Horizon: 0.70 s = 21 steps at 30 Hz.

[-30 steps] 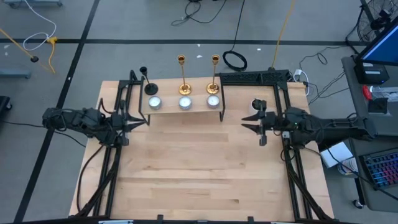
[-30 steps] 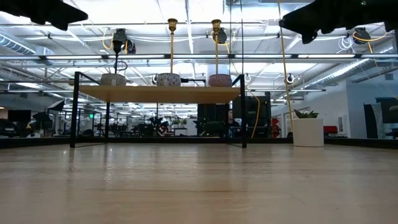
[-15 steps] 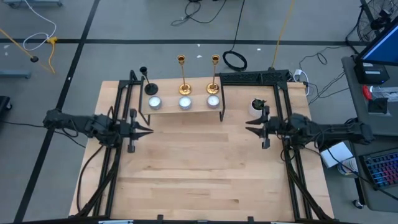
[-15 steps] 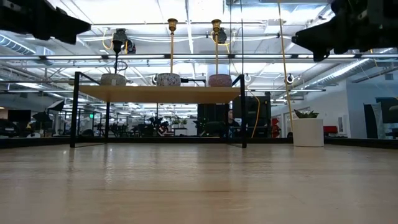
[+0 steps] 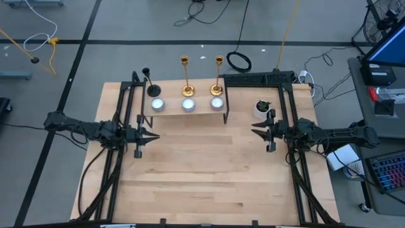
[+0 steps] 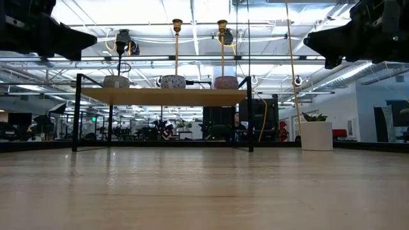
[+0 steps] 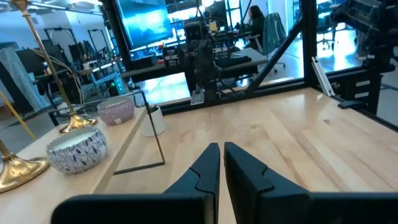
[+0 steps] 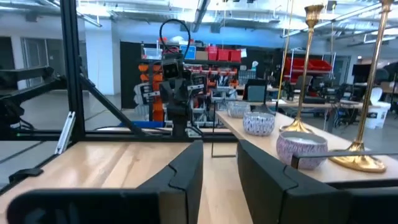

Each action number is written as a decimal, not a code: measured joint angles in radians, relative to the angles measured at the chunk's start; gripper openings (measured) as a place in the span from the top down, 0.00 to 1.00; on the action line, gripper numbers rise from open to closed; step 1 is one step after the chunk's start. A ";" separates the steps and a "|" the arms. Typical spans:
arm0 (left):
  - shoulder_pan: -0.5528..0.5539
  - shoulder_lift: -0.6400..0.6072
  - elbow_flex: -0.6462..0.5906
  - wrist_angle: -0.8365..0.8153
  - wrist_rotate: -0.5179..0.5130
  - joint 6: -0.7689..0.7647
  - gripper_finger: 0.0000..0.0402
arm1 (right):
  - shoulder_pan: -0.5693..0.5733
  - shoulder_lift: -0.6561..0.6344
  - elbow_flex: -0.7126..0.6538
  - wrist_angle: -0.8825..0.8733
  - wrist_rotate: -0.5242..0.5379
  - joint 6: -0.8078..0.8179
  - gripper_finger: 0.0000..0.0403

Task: Pick & Place candle stick holders
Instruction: Return to Home Position

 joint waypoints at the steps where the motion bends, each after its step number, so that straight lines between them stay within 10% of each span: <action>1: 0.000 0.000 -0.009 0.016 0.000 -0.001 0.92 | 0.000 0.000 0.000 -0.002 0.000 0.006 0.77; 21: 0.000 0.001 -0.102 0.124 0.000 -0.042 0.92 | 0.000 0.001 -0.003 0.000 0.000 0.023 0.77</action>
